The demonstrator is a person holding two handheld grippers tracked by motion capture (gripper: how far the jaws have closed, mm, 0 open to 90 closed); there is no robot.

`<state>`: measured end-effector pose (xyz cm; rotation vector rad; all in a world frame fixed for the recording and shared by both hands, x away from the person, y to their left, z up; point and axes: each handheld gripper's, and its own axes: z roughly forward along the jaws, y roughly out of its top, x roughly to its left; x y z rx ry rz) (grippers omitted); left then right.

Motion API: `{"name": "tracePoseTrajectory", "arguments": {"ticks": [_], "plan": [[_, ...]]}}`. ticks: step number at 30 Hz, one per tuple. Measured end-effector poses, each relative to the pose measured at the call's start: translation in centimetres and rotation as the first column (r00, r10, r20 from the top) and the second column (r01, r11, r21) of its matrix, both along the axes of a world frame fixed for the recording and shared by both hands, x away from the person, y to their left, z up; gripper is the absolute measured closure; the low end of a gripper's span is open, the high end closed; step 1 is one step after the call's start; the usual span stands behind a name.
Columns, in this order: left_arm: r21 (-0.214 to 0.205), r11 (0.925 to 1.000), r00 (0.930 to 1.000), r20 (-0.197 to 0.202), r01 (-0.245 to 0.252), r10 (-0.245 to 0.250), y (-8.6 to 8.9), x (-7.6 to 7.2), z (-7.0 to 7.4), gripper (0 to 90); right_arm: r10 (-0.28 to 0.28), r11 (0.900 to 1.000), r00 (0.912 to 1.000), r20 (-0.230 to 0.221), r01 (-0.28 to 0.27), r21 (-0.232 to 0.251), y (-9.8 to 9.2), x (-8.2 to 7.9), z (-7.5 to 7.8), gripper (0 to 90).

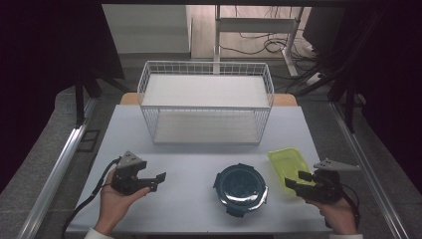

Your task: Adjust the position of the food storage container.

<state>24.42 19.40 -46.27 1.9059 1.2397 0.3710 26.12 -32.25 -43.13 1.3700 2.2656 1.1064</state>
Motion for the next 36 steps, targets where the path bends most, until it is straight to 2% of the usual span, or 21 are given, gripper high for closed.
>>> {"name": "tracePoseTrajectory", "arguments": {"ticks": [3,7,8,11,12,13,14,15,16,17,19,22,24,30,32,36], "plan": [[-0.002,1.0000,0.9999,-0.008,0.006,-0.006,-0.1,0.0,-0.1,18.1,0.029,0.9994,0.9995,-0.014,-0.029,-0.021,0.5,-0.8,-0.1,42.3],[-0.001,0.9999,0.9998,-0.016,0.013,-0.013,-0.2,0.0,-0.2,18.0,0.053,0.9983,0.9976,-0.044,-0.054,-0.021,1.1,-1.0,-0.1,51.7],[-0.001,0.9999,0.9998,-0.016,0.013,-0.013,-0.2,0.0,-0.2,18.0,0.053,0.9983,0.9976,-0.044,-0.054,-0.021,1.1,-1.0,-0.1,51.7],[0.000,0.9999,0.9998,-0.017,0.011,-0.011,-0.2,0.1,-0.2,18.0,0.091,0.9951,0.9937,-0.066,-0.093,-0.034,1.9,-1.2,-0.1,61.5],[0.000,0.9999,0.9998,-0.017,0.011,-0.011,-0.2,0.1,-0.2,18.1,0.091,0.9951,0.9937,-0.066,-0.093,-0.034,1.9,-1.2,-0.1,61.5],[0.001,0.9999,0.9998,-0.018,0.012,-0.011,-0.2,0.1,-0.2,18.1,0.108,0.9924,0.9906,-0.084,-0.112,-0.049,2.4,-1.3,-0.3,67.9],[0.003,0.9999,0.9998,-0.018,0.012,-0.012,-0.2,0.1,-0.2,18.1,0.108,0.9924,0.9906,-0.084,-0.112,-0.049,2.4,-1.3,-0.3,67.9],[0.007,0.9999,0.9997,-0.021,0.013,-0.013,-0.2,0.1,-0.3,18.1,0.122,0.9895,0.9872,-0.103,-0.129,-0.065,2.8,-1.3,-0.7,73.6],[0.007,0.9999,0.9997,-0.021,0.013,-0.013,-0.2,0.1,-0.3,18.1,0.122,0.9895,0.9872,-0.103,-0.129,-0.065,2.8,-1.3,-0.7,73.6],[0.013,0.9998,0.9996,-0.021,0.017,-0.017,-0.3,0.1,-0.3,18.1,0.124,0.9874,0.9849,-0.121,-0.134,-0.084,3.3,-1.2,-1.0,79.6],[0.013,0.9998,0.9996,-0.022,0.017,-0.017,-0.3,0.1,-0.4,18.1,0.124,0.9863,0.9840,-0.128,-0.136,-0.093,3.7,-1.0,-1.4,84.8],[0.012,0.9998,0.9996,-0.022,0.018,-0.018,-0.3,0.1,-0.4,18.2,0.117,0.9853,0.9836,-0.137,-0.132,-0.108,4.1,-0.9,-1.7,87.6],[0.016,0.9996,0.9994,-0.024,0.023,-0.023,-0.4,0.1,-0.5,18.2,0.100,0.9826,0.9838,-0.149,-0.121,-0.141,4.5,-0.6,-2.1,88.6],[0.017,0.9996,0.9994,-0.025,0.023,-0.023,-0.4,0.2,-0.5,18.2,0.082,0.9802,0.9829,-0.165,-0.109,-0.165,5.0,-0.2,-2.8,88.6],[0.018,0.9995,0.9992,-0.029,0.027,-0.027,-0.6,0.2,-0.6,18.2,0.073,0.9737,0.9830,-0.169,-0.107,-0.201,5.7,0.0,-3.2,88.7],[0.020,0.9994,0.9991,-0.030,0.029,-0.029,-0.6,0.1,-0.6,18.2,0.072,0.9702,0.9812,-0.179,-0.111,-0.216,6.3,0.1,-3.4,88.9]]}}
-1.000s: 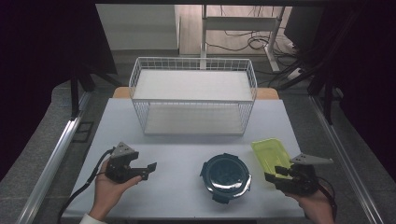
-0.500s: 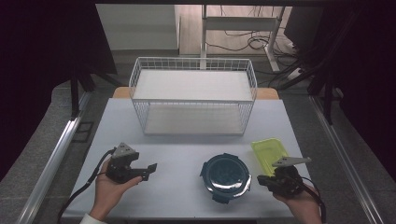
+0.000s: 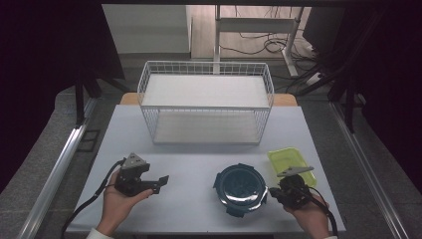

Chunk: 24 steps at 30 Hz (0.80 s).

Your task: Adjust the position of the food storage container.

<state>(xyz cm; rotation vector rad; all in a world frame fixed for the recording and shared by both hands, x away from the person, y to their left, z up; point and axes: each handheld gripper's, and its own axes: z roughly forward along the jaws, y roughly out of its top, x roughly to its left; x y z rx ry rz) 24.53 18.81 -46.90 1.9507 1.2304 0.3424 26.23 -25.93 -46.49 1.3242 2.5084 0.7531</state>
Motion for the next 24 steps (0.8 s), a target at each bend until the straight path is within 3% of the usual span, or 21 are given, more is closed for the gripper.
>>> {"name": "tracePoseTrajectory", "arguments": {"ticks": [5,24], "plan": [[-0.003,1.0000,1.0000,0.001,0.000,0.000,0.0,0.0,0.0,18.3,0.006,0.9997,1.0000,0.005,-0.006,-0.022,0.2,-0.1,0.0,89.0],[-0.008,1.0000,0.9999,-0.011,0.004,-0.004,-0.2,0.1,-0.2,18.3,-0.002,0.9996,0.9995,0.033,0.003,-0.029,1.4,0.7,0.1,89.2]]}}
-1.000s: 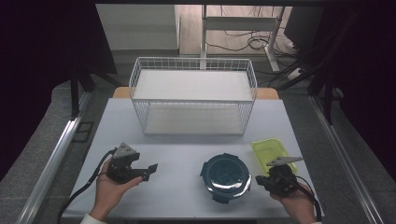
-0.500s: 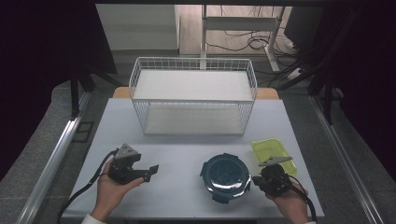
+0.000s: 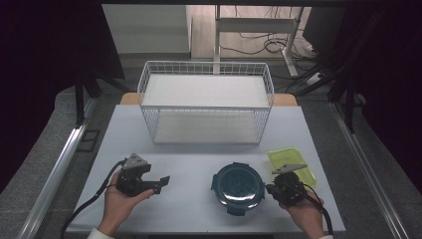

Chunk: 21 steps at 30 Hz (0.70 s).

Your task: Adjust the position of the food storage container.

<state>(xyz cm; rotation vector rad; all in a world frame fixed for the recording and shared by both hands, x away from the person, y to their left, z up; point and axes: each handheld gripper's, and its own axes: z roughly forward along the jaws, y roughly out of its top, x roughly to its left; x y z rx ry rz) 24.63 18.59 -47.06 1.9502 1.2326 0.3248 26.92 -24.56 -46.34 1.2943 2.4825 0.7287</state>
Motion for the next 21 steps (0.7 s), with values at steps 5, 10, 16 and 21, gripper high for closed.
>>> {"name": "tracePoseTrajectory", "arguments": {"ticks": [5,10,16,21], "plan": [[0.002,1.0000,1.0000,0.002,-0.002,0.002,0.0,0.0,0.0,18.3,-0.002,1.0000,1.0000,-0.001,0.002,-0.005,0.6,0.6,0.0,89.3],[0.007,1.0000,1.0000,-0.003,0.002,-0.002,0.0,0.1,-0.1,18.3,0.000,1.0000,1.0000,-0.001,0.000,0.010,1.2,0.8,-0.4,89.3],[0.010,1.0000,1.0000,-0.005,-0.002,0.002,0.1,0.2,-0.1,18.2,0.008,0.9998,0.9999,0.012,-0.008,0.017,2.4,1.0,-0.5,89.4],[0.012,0.9999,0.9999,-0.011,0.001,-0.001,-0.1,0.2,-0.2,18.1,0.015,0.9996,0.9999,0.003,-0.015,0.023,2.8,1.2,-0.7,89.3]]}}
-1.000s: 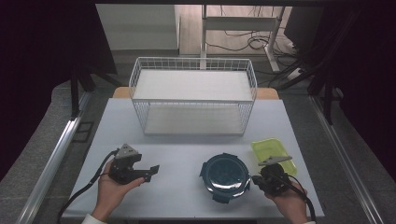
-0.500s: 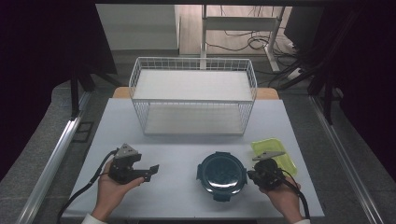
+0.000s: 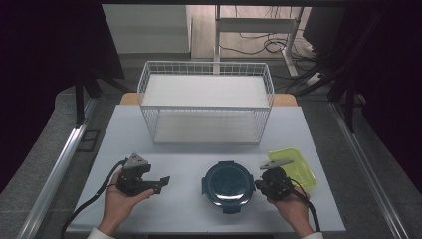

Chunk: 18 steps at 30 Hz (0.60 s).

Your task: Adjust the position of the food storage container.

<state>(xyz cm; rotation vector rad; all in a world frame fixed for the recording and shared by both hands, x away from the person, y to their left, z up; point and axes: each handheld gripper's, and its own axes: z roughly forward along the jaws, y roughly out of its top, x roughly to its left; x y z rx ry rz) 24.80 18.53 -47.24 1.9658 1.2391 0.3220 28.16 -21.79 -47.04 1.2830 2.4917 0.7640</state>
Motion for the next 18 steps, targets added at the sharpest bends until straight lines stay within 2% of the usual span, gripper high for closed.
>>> {"name": "tracePoseTrajectory", "arguments": {"ticks": [5,8,18], "plan": [[-0.002,1.0000,1.0000,0.004,-0.007,0.007,0.2,0.0,0.1,18.1,0.015,0.9999,0.9997,-0.018,-0.015,-0.005,0.5,0.2,-0.4,89.4],[-0.002,1.0000,1.0000,0.004,-0.009,0.009,0.2,0.0,0.2,18.1,0.052,0.9986,0.9977,-0.043,-0.052,-0.006,1.3,0.3,-1.0,89.4],[0.006,0.9999,0.9999,0.006,-0.009,0.009,0.3,0.0,0.2,18.0,0.091,0.9957,0.9951,-0.038,-0.091,-0.017,3.9,1.0,-1.1,89.3]]}}
